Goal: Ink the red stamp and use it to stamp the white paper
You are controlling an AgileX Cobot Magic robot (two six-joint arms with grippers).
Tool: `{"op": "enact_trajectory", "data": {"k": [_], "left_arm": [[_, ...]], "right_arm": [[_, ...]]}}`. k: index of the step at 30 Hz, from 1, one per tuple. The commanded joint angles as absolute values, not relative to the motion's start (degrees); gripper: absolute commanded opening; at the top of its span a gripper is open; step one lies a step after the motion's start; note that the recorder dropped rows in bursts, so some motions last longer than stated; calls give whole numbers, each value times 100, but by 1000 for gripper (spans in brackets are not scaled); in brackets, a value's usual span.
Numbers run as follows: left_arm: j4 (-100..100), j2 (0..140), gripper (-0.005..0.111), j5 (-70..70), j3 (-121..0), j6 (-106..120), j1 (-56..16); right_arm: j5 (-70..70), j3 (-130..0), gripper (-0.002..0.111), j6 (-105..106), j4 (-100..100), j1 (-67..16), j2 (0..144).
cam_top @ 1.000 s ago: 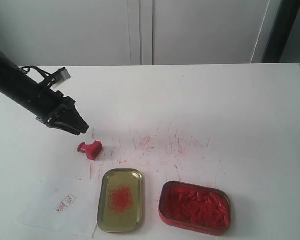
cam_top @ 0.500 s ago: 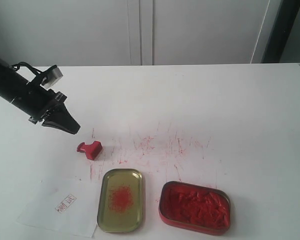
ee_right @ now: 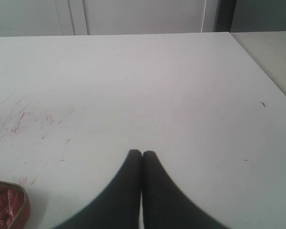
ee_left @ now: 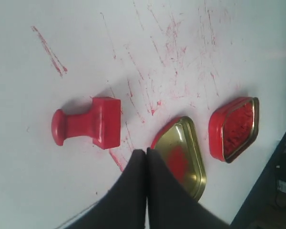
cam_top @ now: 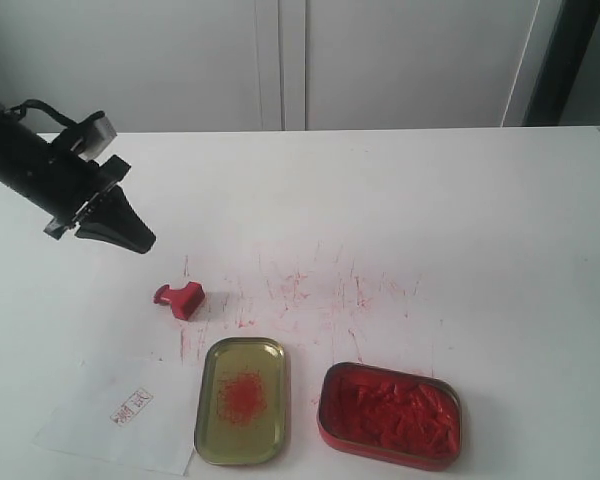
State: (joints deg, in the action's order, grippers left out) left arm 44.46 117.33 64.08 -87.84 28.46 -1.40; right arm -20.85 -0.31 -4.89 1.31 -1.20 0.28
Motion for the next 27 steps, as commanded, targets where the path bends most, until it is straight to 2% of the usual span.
{"op": "enact_trajectory", "data": {"k": [1, 11, 27], "left_arm": [[3916, 11359, 0, 6384, -8783, 2362, -196], [2989, 10437, 0, 5377, -8045, 1566, -421], [290, 9056, 0, 4056, -6546, -251, -421]], "right_arm": [[-1999, 0, 0, -495, 151, -131, 0], [-1999, 0, 0, -495, 151, -131, 0], [-1999, 0, 0, -495, 151, -131, 0]]}}
